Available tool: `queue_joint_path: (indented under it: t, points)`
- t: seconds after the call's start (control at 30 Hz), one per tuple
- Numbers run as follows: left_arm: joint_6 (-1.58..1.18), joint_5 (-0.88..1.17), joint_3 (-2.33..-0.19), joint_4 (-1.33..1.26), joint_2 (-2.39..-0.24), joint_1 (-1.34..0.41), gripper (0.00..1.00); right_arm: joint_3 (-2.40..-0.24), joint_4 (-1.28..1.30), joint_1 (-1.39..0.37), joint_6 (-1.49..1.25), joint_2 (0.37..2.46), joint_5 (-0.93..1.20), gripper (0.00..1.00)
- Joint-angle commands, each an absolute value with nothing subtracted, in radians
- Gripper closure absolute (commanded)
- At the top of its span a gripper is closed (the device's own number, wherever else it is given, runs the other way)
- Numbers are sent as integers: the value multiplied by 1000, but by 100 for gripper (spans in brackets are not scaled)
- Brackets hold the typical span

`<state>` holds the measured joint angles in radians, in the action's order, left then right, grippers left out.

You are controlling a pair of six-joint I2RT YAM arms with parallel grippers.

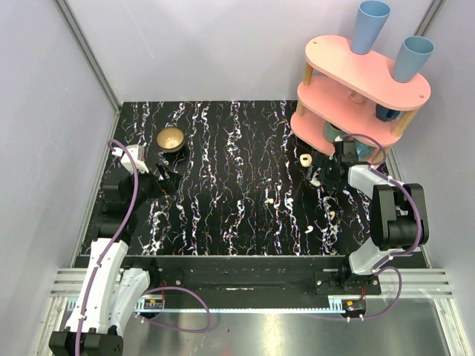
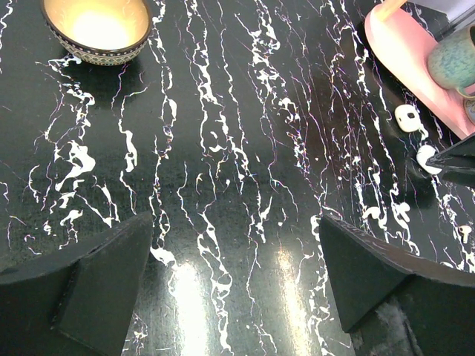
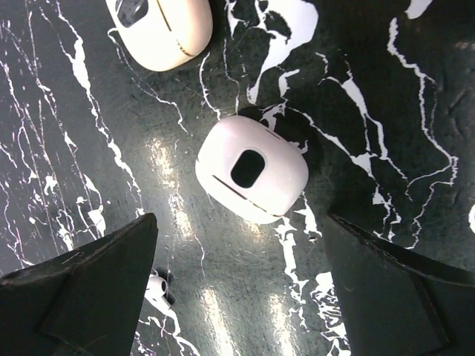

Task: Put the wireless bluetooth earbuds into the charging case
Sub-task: Pick up the charging case from the corner of the board.

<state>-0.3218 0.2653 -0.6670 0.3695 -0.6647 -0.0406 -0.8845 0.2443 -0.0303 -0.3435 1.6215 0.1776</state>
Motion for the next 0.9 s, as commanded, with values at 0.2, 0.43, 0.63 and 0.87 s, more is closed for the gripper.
queue_joint_path:
  t: [0.2,0.43,0.63,0.87]
  points:
    - [-325,259,-707,360,-663,-23,1,-893,216,-98,-333,1652,184,0]
    - [-327,264,-707,360,-666,-18,1,-902,218,-147,-325,1652,178,0]
    - [-330,265,-706,360,-667,-15,1,-934,250,-170,-278,1641,187,1]
    - [-330,268,-707,360,-666,-12,1,-936,339,-201,-242,1496,40,5]
